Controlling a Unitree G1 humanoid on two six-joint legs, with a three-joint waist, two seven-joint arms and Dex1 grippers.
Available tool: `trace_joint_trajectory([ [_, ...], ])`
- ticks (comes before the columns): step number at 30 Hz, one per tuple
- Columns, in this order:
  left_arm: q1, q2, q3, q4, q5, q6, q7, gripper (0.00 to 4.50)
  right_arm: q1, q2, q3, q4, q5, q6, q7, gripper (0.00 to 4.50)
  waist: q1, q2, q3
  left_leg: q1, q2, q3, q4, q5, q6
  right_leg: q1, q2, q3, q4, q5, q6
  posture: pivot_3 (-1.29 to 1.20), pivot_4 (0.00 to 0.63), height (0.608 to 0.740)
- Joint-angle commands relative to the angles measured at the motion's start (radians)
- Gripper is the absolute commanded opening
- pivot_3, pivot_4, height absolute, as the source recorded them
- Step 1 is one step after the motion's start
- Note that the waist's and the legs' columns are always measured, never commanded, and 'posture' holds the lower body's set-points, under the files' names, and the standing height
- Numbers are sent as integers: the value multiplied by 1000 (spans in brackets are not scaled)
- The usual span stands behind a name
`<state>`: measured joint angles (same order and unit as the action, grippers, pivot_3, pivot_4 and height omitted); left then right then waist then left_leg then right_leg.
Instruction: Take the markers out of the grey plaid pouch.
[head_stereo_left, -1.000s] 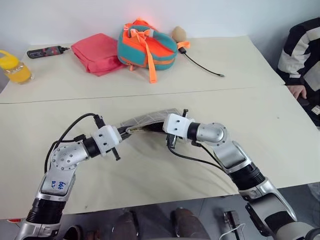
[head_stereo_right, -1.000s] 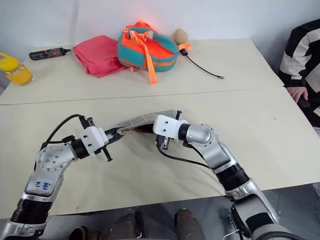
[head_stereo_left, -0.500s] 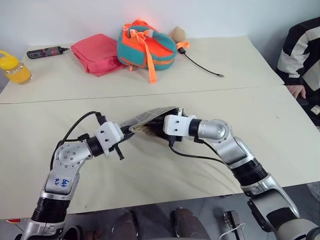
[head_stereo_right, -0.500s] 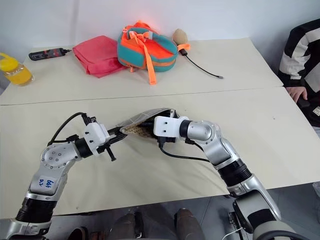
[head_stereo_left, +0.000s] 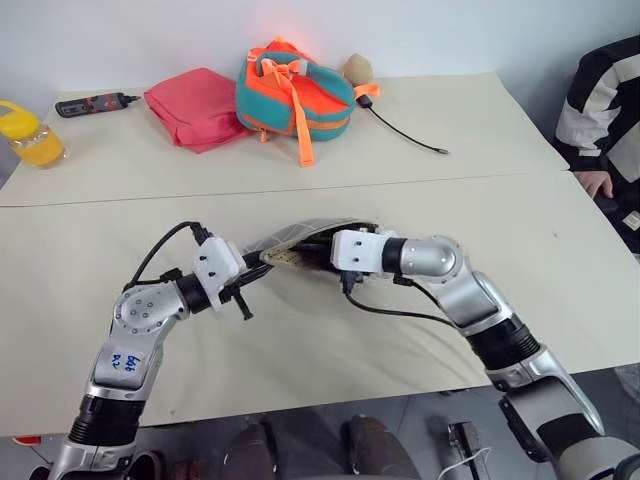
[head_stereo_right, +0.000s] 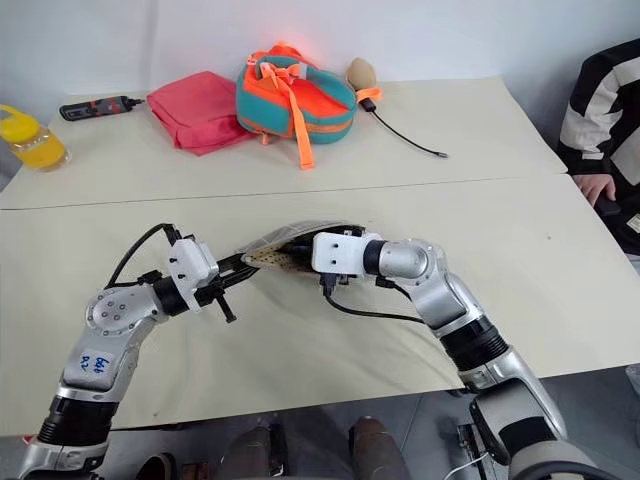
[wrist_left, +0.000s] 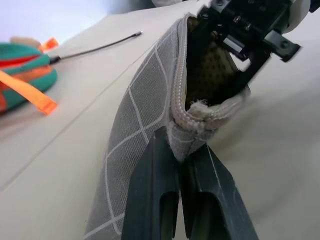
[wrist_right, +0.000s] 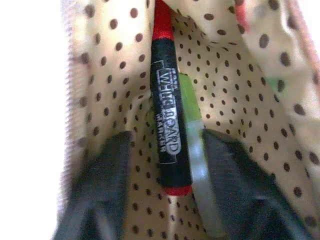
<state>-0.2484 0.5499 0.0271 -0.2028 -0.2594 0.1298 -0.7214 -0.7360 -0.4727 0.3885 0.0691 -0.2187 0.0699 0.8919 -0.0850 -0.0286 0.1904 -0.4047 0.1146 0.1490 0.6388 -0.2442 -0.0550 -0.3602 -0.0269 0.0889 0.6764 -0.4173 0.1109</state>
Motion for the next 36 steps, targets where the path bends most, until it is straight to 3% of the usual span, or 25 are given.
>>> trace_joint_trajectory([
  [1,-26,-5,24,-65,-69,77,4,0,-44,-35,-14,-84,29,23,81,1478,0,0,0,0,0,0,0,0,0,0,0,0,0,0,0,0,150,740],
  [9,-76,-10,30,-123,-220,334,5,0,-132,-154,13,-70,49,29,301,1478,3,0,0,0,0,-2,5,0,0,1,0,0,1,0,0,0,150,740],
  [12,-116,-39,49,-170,-370,519,43,0,-175,-178,34,-74,69,72,414,1478,3,0,0,0,0,-2,6,-1,1,2,0,0,0,0,0,0,150,740],
  [15,-123,-61,53,-191,-427,594,61,0,-215,-172,60,-71,66,109,474,1478,0,0,0,0,0,-3,8,-2,1,2,0,0,1,0,0,0,150,740],
  [20,-87,-89,49,-188,-421,612,97,0,-229,-92,110,-5,4,114,416,1478,-6,0,0,2,2,-5,8,-2,1,2,2,1,1,0,0,0,150,740],
  [33,-25,-118,56,-206,-416,585,134,0,-194,-88,120,18,-56,98,369,1478,1,0,1,2,2,-4,8,-2,1,3,1,2,1,0,0,0,150,740],
  [36,-26,-115,60,-200,-411,578,134,0,-185,-95,110,20,-58,98,360,881,0,0,1,2,2,-4,8,-2,1,3,1,2,1,0,0,0,150,740],
])
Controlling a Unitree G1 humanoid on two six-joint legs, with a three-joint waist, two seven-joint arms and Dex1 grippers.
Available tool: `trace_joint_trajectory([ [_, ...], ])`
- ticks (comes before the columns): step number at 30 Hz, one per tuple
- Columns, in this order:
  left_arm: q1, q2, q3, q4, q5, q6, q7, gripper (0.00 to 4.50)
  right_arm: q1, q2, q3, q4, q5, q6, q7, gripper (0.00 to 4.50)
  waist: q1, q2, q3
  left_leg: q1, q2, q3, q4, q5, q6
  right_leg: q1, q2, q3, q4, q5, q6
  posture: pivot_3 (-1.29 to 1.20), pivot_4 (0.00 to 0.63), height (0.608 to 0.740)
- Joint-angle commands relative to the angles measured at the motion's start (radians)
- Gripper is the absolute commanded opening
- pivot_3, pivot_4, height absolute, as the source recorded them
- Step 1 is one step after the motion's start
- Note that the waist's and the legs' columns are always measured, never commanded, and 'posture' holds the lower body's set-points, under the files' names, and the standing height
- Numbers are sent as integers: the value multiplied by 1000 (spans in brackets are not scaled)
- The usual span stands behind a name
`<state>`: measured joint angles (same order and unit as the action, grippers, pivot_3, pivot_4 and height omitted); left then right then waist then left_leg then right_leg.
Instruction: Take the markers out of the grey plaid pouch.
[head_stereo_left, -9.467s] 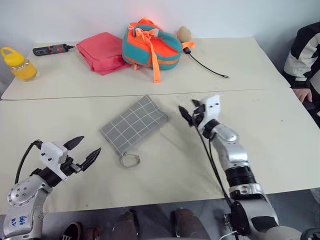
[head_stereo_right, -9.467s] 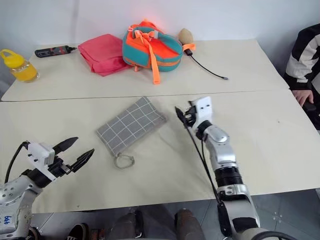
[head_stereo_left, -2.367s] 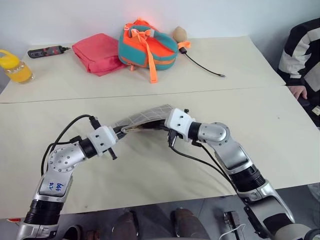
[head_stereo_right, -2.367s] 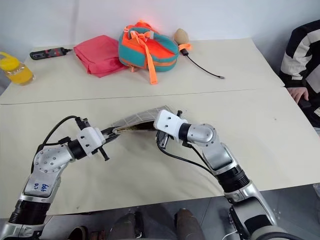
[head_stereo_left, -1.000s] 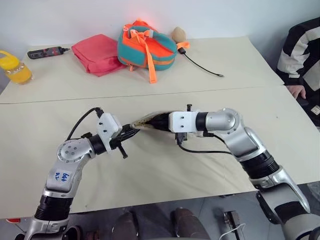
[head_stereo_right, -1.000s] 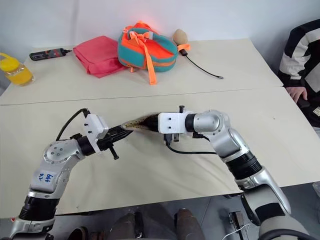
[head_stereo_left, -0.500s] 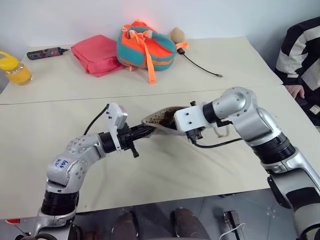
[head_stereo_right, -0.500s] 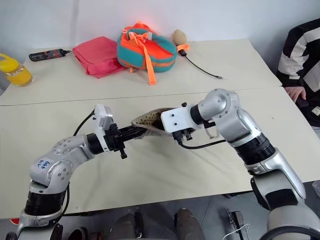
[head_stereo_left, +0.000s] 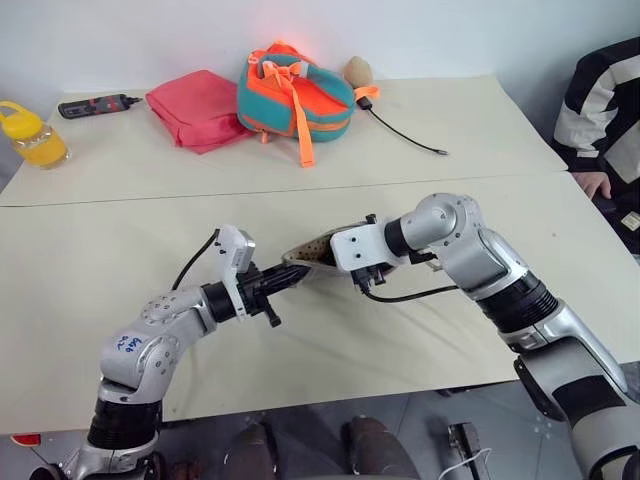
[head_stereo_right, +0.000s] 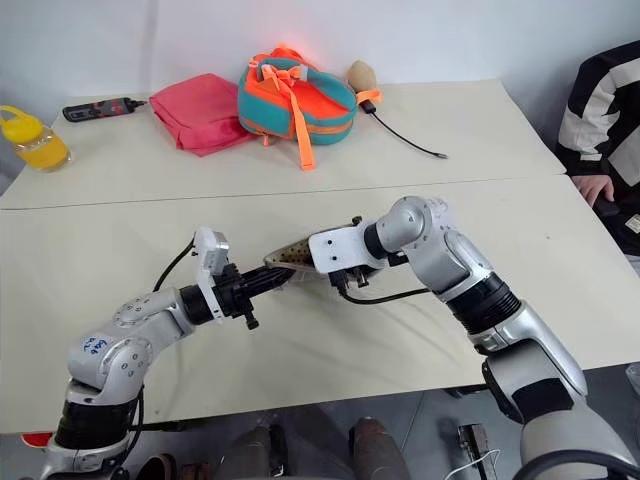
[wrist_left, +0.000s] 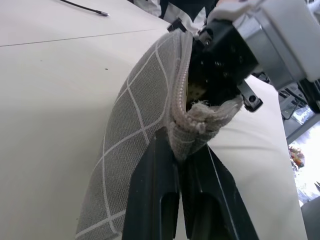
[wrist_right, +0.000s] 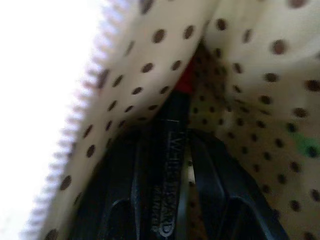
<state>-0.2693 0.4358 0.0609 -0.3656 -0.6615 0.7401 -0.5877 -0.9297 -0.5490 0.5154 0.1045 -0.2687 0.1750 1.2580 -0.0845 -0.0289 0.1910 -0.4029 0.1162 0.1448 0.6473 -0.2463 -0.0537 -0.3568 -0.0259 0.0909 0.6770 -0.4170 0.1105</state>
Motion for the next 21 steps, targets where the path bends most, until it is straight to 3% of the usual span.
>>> trace_joint_trajectory([
  [1,-6,1,27,-36,-8,-35,-1,0,9,-20,-19,-13,-9,-13,-12,592,0,0,0,0,0,0,0,0,0,0,0,0,0,0,0,0,150,740],
  [7,-8,12,26,-32,11,-56,-5,0,12,-25,-45,-14,4,-33,-37,539,0,0,0,0,0,0,0,0,0,0,0,0,0,0,0,0,150,740],
  [13,-58,43,7,38,212,-262,27,0,-59,9,-144,-51,98,11,-61,538,-1,0,0,0,0,1,0,0,0,0,0,0,-1,0,0,0,150,740],
  [17,-106,85,-14,109,358,-417,29,0,-93,-11,-154,-30,83,-17,-75,538,-1,0,0,0,0,3,0,0,0,-1,0,0,-2,0,0,0,150,740],
  [21,-119,96,-4,145,407,-484,35,0,-110,-26,-168,26,64,-67,-121,538,-1,0,0,0,0,3,-1,-1,0,-1,0,0,-3,0,0,0,150,740],
])
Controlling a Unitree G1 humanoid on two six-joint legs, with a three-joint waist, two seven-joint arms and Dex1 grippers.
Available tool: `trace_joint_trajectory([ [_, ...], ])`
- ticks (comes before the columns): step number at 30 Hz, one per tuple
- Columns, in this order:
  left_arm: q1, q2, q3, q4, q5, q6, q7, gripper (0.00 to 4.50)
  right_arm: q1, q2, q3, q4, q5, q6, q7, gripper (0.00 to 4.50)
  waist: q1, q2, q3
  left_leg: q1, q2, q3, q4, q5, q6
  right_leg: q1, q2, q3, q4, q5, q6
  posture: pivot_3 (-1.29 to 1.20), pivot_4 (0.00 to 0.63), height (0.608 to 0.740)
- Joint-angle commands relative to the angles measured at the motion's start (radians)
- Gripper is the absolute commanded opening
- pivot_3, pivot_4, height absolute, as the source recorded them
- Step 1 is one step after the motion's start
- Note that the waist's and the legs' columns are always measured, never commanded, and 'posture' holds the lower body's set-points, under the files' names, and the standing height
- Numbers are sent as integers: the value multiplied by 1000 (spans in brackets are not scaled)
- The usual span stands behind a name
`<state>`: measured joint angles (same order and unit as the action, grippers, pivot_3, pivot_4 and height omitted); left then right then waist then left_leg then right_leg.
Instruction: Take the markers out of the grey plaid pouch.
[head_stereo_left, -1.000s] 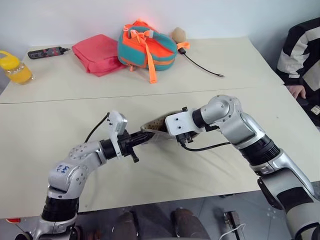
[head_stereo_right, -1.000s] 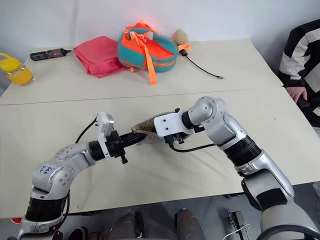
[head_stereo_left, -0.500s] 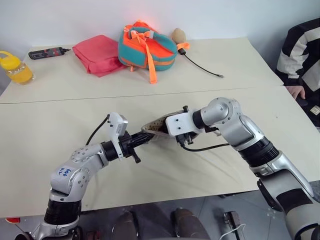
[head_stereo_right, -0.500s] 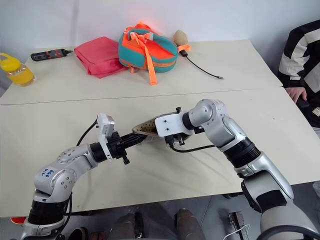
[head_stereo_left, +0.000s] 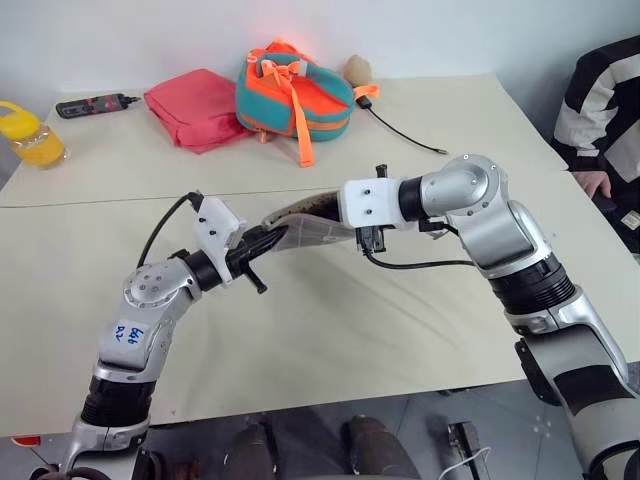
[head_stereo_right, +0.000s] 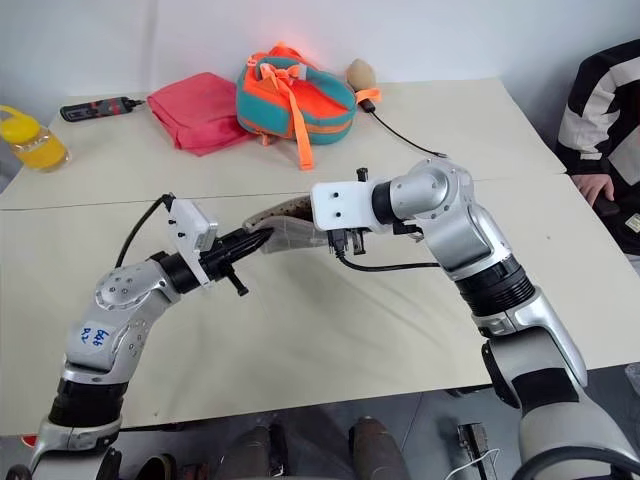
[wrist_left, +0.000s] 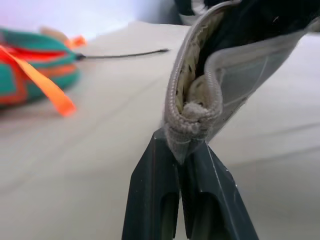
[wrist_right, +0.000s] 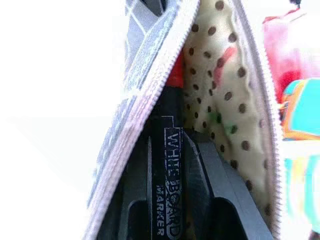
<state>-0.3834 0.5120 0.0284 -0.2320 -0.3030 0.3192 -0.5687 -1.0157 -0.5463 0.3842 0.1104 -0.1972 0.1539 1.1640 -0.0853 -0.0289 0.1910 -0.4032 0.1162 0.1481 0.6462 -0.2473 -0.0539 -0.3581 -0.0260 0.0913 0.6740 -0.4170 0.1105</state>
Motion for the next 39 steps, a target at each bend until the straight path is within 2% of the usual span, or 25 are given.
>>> trace_joint_trajectory([
  [1,2,28,24,17,64,-83,7,0,-29,-32,-41,37,-13,-59,-42,538,0,0,0,0,0,0,0,0,0,0,0,0,0,0,0,0,150,740],
  [7,43,30,35,50,97,-145,2,0,-33,-22,-97,42,63,-23,-49,538,-4,0,0,0,1,0,-1,-1,0,-2,0,1,1,0,0,0,150,740],
  [11,35,14,76,80,77,-134,33,0,9,-53,-99,25,75,-11,-32,538,-1,0,0,0,1,0,0,-1,0,-2,0,0,2,0,0,0,150,740],
  [16,42,34,105,113,86,-154,30,0,75,-83,-185,-89,238,101,34,538,2,0,0,-1,1,0,0,-1,0,-2,0,0,2,0,0,0,150,740],
  [19,51,32,112,112,85,-157,26,0,99,-84,-226,-129,309,177,25,538,2,0,0,-1,1,0,0,-1,0,-2,0,0,2,0,0,0,150,740],
  [25,63,30,131,104,77,-158,27,0,132,-137,-229,-61,249,135,-48,538,1,0,0,-1,1,0,0,-1,0,-1,0,0,2,0,0,0,150,740],
  [28,70,42,144,111,73,-158,23,0,88,-57,-347,-62,410,259,-115,538,-2,0,0,-1,1,1,-1,-1,0,-1,0,1,2,0,0,0,150,740],
  [32,68,30,133,104,70,-147,23,0,92,-26,-348,-91,457,293,-127,538,0,0,0,0,1,0,0,-1,0,-2,0,1,3,0,0,0,150,740],
  [39,73,6,111,87,76,-137,27,0,74,53,-432,-139,632,454,-199,538,2,0,0,-1,1,0,-1,-1,0,-2,0,0,2,0,0,0,150,740],
])
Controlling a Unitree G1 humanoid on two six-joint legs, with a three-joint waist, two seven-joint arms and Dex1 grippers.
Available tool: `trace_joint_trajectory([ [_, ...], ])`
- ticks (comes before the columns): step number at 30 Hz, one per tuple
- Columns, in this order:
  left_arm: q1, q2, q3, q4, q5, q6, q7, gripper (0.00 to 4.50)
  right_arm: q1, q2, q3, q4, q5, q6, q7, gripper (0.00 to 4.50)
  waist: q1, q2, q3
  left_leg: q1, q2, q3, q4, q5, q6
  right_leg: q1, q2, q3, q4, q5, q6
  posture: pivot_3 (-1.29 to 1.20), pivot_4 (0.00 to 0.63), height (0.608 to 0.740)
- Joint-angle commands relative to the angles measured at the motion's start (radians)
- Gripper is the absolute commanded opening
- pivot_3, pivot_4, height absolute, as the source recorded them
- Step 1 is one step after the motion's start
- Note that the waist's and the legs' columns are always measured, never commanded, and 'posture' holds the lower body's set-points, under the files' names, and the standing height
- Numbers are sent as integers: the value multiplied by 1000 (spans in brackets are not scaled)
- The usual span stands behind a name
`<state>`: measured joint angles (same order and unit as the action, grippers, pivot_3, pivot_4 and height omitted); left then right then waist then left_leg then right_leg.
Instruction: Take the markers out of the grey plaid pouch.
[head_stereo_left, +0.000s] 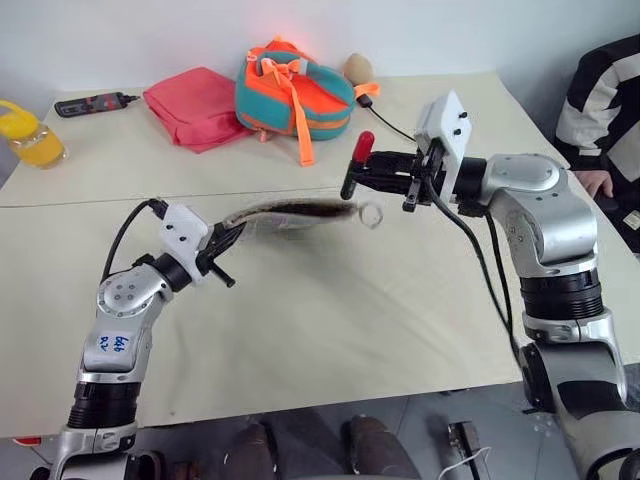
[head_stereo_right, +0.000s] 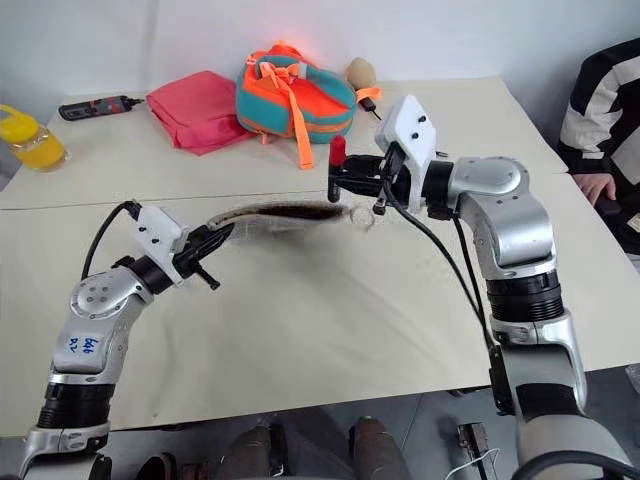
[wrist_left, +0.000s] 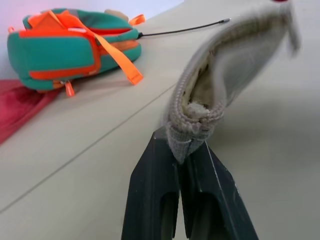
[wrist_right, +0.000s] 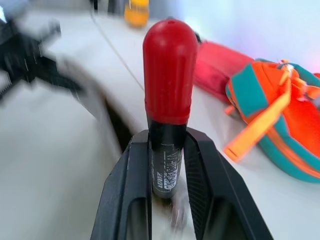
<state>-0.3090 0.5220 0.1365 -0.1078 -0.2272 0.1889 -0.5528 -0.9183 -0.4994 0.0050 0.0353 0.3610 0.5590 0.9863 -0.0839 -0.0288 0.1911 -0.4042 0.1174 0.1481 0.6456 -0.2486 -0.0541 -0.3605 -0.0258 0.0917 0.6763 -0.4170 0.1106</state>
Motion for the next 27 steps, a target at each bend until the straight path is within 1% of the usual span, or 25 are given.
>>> trace_joint_trajectory([
  [1,-3,-8,0,-39,1,-5,13,0,-16,12,-52,-83,97,69,-19,538,0,0,0,0,0,0,0,0,0,0,0,0,0,0,0,0,150,740],
  [3,-5,-12,-5,-44,4,-2,17,0,-5,14,-40,-101,105,80,-31,538,0,0,0,0,0,0,0,0,0,0,0,0,0,0,0,0,150,740],
  [6,0,-6,3,-51,-1,0,13,0,8,-57,20,-51,-13,0,-35,538,0,0,0,0,0,0,-1,0,0,0,0,0,0,0,0,0,150,740],
  [7,2,-2,9,-49,-1,0,13,0,10,-76,23,-32,-29,-17,-29,538,0,0,0,0,0,0,-1,0,0,0,0,0,0,0,0,0,150,740],
  [10,12,12,30,-35,-4,-10,9,0,10,-164,28,30,-58,-35,19,538,2,0,0,0,0,2,-1,0,0,1,0,0,-2,0,0,0,150,740],
  [12,12,12,35,-32,-4,-13,11,0,43,-254,76,46,-102,-43,91,538,3,0,0,-1,-1,2,-1,0,0,1,0,0,-3,0,0,0,150,740],
  [14,10,9,33,-33,-3,-13,14,0,67,-294,95,40,-91,-2,135,538,4,0,0,-1,-1,2,0,0,1,1,-1,0,-4,0,0,0,150,740],
  [16,6,0,25,-36,-1,-13,16,0,90,-327,137,37,-130,-13,160,538,1,0,0,-1,-1,2,0,-1,0,1,0,0,-4,0,0,0,150,740],
  [18,2,-8,15,-38,2,-12,19,0,92,-349,197,78,-223,-52,143,538,-6,0,0,0,0,2,-1,-1,0,1,0,1,-4,0,0,0,150,740],
  [20,1,-14,11,-38,2,-13,22,0,95,-391,288,136,-362,-154,134,538,-6,1,0,0,0,2,0,-1,0,0,1,3,-4,0,0,0,150,740],
  [22,2,-18,8,-41,1,-12,23,0,80,-394,353,222,-472,-238,86,537,-4,1,1,0,0,2,0,-1,0,0,0,3,-4,0,0,0,150,740],
  [24,3,-19,6,-46,0,-11,24,0,66,-373,388,284,-537,-293,49,537,-2,1,1,1,0,2,1,-1,1,2,0,2,-5,0,0,0,150,740],
  [25,4,-20,6,-48,0,-9,25,0,62,-359,398,305,-555,-315,39,537,2,1,1,1,0,3,1,-1,1,2,0,2,-5,0,0,0,150,740],
  [27,8,-22,6,-56,-1,-7,26,0,59,-275,380,359,-532,-335,1,537,4,0,0,1,-1,5,2,-1,1,4,-1,1,-5,0,0,0,150,740],
])
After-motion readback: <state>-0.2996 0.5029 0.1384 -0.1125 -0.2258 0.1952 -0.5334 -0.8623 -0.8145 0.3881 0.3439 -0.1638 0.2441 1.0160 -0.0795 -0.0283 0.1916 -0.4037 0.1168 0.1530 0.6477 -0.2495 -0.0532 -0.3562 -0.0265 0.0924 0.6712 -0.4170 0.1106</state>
